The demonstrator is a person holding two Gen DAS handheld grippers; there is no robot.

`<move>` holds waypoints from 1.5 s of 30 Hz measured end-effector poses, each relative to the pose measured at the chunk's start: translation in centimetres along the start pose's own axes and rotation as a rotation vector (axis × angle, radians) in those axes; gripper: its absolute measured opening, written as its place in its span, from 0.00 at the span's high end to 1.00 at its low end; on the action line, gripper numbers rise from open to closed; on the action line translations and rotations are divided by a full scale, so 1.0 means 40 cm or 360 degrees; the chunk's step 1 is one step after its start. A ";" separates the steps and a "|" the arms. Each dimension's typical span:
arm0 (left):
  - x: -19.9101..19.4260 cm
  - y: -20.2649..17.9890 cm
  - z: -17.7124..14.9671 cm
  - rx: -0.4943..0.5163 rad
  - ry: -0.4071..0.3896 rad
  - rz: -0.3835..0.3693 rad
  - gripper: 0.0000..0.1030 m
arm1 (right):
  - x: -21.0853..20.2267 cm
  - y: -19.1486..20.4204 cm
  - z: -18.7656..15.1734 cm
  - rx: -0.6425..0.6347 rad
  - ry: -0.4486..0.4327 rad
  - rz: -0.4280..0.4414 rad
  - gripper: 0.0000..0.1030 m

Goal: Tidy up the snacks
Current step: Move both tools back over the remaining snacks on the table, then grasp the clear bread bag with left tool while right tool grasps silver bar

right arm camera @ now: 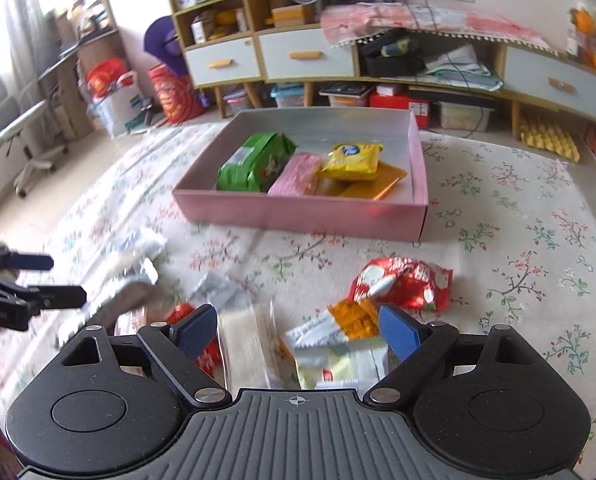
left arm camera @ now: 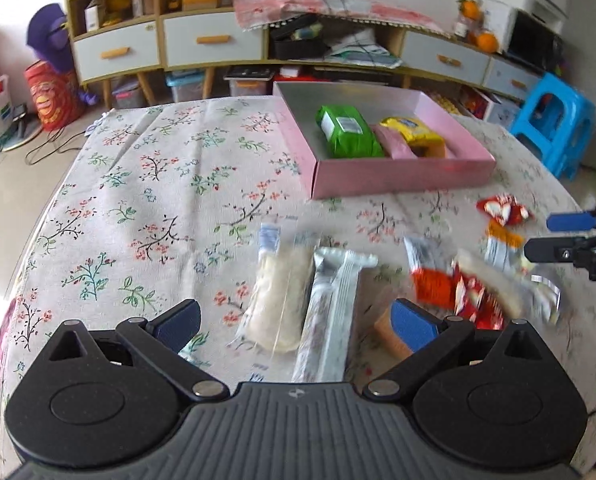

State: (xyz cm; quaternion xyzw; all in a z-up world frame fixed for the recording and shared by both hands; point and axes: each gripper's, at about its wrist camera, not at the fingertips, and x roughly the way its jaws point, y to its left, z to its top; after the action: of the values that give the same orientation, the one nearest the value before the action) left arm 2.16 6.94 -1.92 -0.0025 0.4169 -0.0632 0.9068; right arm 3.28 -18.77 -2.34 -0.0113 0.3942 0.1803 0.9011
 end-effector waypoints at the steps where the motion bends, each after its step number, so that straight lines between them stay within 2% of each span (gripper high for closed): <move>1: -0.001 0.006 -0.007 0.0006 -0.0001 0.0001 0.02 | 0.000 0.003 -0.007 -0.0020 -0.0001 0.0006 0.13; 7: -0.002 0.054 -0.022 -0.0039 0.0025 -0.0018 0.09 | 0.005 0.041 -0.027 -0.0087 0.0001 0.0059 0.13; 12: 0.011 0.085 -0.013 -0.0078 0.0029 -0.0007 0.19 | 0.013 0.103 -0.004 -0.0127 -0.0029 0.0136 0.13; 16: 0.041 0.106 0.004 -0.0143 0.0066 -0.0022 0.36 | 0.030 0.170 0.018 -0.0146 -0.0035 0.0216 0.13; 18: 0.059 0.109 0.008 -0.0153 0.0105 -0.0043 0.46 | 0.043 0.204 0.026 -0.0160 -0.0018 0.0255 0.13; 24: 0.073 0.107 0.016 -0.0161 0.0132 -0.0188 0.53 | 0.084 0.288 0.031 -0.0253 0.0052 0.0335 0.13; 27: 0.084 0.103 0.018 -0.0161 0.0149 -0.0209 0.58 | 0.098 0.311 0.027 -0.0277 0.0082 0.0353 0.13; 28: 0.086 0.103 0.018 -0.0157 0.0151 -0.0201 0.57 | 0.101 0.315 0.029 -0.0280 0.0087 0.0352 0.13; 30: 0.086 0.100 0.021 -0.0140 0.0148 -0.0184 0.65 | 0.106 0.321 0.028 -0.0278 0.0095 0.0350 0.13; 31: 0.084 0.100 0.024 -0.0128 0.0144 -0.0161 0.65 | 0.108 0.323 0.028 -0.0274 0.0098 0.0350 0.13; 35: 0.074 0.113 0.027 -0.0063 0.0129 -0.0017 0.69 | 0.114 0.331 0.033 -0.0255 0.0107 0.0348 0.13; 45: 0.036 0.200 0.015 -0.0136 0.0168 0.0139 0.70 | 0.159 0.366 0.062 -0.0054 0.0279 0.0497 0.14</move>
State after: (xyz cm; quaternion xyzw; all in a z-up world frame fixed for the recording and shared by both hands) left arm 4.43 14.69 -3.08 -0.0198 0.4660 -0.0057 0.8845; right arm 4.13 -2.68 -3.38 0.0192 0.4652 0.3229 0.8240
